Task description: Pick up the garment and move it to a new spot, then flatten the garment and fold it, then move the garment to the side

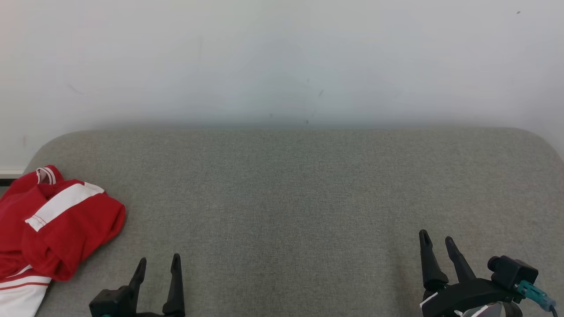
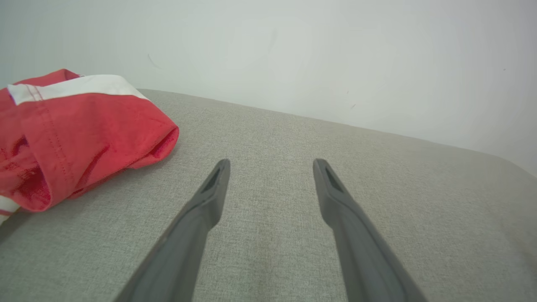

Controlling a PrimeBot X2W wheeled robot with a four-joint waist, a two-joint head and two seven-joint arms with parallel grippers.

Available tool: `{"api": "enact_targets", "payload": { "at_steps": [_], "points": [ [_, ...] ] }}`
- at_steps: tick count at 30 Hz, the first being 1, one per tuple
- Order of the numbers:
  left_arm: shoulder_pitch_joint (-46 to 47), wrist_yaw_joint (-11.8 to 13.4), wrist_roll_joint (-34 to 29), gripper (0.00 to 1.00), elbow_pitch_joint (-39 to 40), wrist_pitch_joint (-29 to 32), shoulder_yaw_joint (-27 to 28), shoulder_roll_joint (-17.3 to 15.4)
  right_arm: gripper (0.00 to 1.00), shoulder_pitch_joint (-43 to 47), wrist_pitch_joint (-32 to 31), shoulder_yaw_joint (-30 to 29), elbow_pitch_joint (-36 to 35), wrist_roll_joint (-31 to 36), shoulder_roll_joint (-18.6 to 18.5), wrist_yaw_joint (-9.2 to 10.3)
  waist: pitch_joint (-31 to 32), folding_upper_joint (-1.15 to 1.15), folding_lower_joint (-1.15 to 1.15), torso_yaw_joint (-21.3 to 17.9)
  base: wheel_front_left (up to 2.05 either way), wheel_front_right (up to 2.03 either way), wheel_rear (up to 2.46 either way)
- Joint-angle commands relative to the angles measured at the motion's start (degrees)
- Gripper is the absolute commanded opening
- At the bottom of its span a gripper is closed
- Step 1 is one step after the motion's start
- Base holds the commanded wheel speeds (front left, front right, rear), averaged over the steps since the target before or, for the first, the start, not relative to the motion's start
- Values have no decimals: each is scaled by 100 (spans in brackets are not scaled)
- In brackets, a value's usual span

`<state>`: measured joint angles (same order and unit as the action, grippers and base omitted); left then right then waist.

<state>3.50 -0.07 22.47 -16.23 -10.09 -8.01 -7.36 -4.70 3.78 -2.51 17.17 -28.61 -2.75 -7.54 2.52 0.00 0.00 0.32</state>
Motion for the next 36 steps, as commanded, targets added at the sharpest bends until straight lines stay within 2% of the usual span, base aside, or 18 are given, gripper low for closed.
{"api": "enact_targets", "payload": {
  "at_steps": [1, 12, 23, 36],
  "points": [
    [28, -14, -194, 100, 22, -60, -38, -24, 100, -35, 30, 6, -55, 160, -14, 7, 3, 0, 0, -4, 0, 0, 0],
    [-43, 78, -617, 100, -36, -200, -78, -56, 100, -16, 110, 103, 9, 644, -16, 7, 44, 0, 0, -22, 0, 0, 0],
    [-109, 43, -878, 100, -84, -313, -82, -68, 100, 1, 185, 191, 57, 1055, -18, 8, 115, 0, 0, -15, 0, 0, 0],
    [-188, 158, -1368, 100, -187, -461, -186, -86, 100, -5, 269, 261, 110, 1598, -20, 9, 167, 0, 0, -19, 0, 0, 0]
  ]
}}
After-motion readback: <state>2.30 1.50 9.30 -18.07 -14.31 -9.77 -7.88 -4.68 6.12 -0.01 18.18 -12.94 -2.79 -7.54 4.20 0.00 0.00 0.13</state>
